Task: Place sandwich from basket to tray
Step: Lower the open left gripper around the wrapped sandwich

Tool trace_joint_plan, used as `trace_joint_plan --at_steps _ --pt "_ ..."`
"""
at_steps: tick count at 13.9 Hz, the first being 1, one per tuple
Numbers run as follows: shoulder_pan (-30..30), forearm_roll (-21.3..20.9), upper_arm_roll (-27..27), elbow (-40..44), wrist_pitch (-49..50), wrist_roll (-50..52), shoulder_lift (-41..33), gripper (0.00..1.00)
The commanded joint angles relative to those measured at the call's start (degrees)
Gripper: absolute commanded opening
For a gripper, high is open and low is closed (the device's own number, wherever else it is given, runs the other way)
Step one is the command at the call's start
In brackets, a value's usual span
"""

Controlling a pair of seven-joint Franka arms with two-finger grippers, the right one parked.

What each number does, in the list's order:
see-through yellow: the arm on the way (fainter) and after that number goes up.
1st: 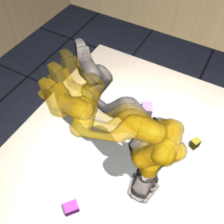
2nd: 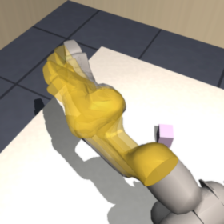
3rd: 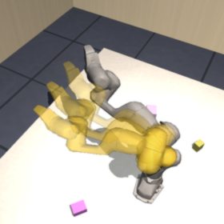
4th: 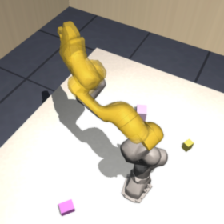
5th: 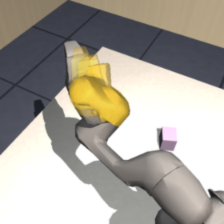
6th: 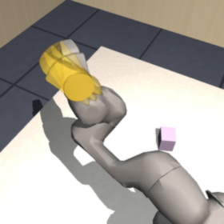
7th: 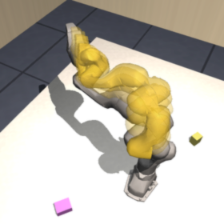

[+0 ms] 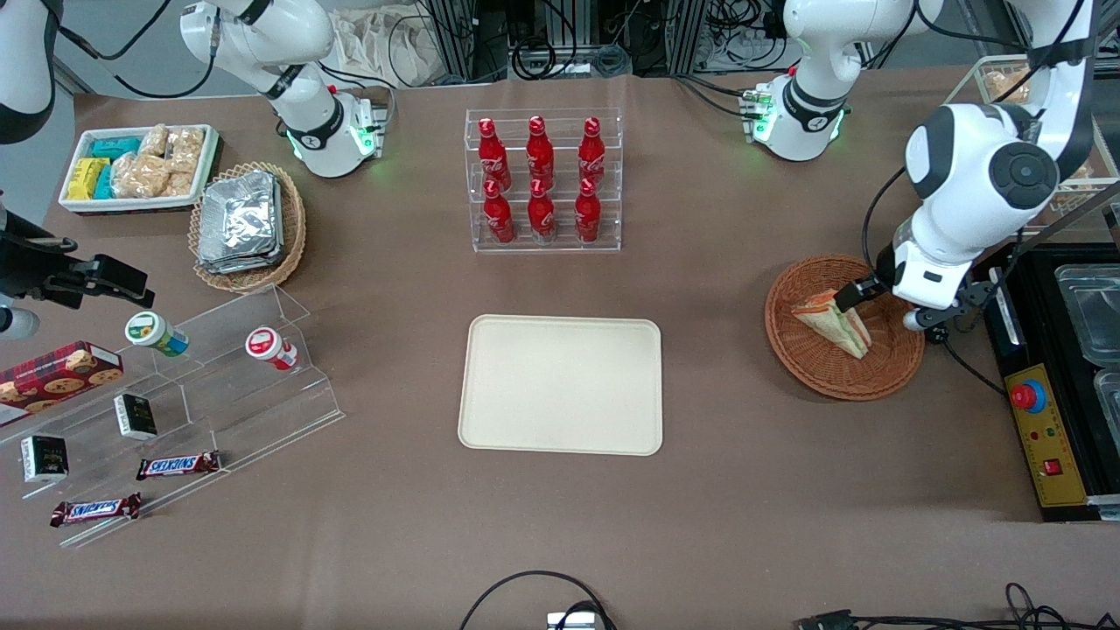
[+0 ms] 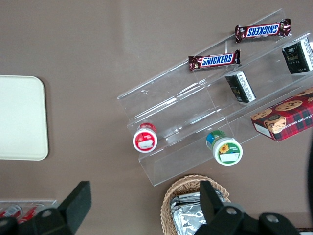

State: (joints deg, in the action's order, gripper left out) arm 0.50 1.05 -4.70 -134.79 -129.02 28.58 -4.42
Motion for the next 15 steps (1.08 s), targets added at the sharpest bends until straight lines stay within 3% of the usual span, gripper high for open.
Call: trace_joint_plan --at_steps 1,9,15 --pt "-0.32 -2.09 -0.14 -4.86 -5.18 3.85 -1.38 1.0" --pt "-0.67 -7.2 -0.23 -10.23 -17.23 12.98 5.21 1.0" --pt "-1.2 -7.64 -0.14 -10.58 -21.0 13.96 8.81 1.0"
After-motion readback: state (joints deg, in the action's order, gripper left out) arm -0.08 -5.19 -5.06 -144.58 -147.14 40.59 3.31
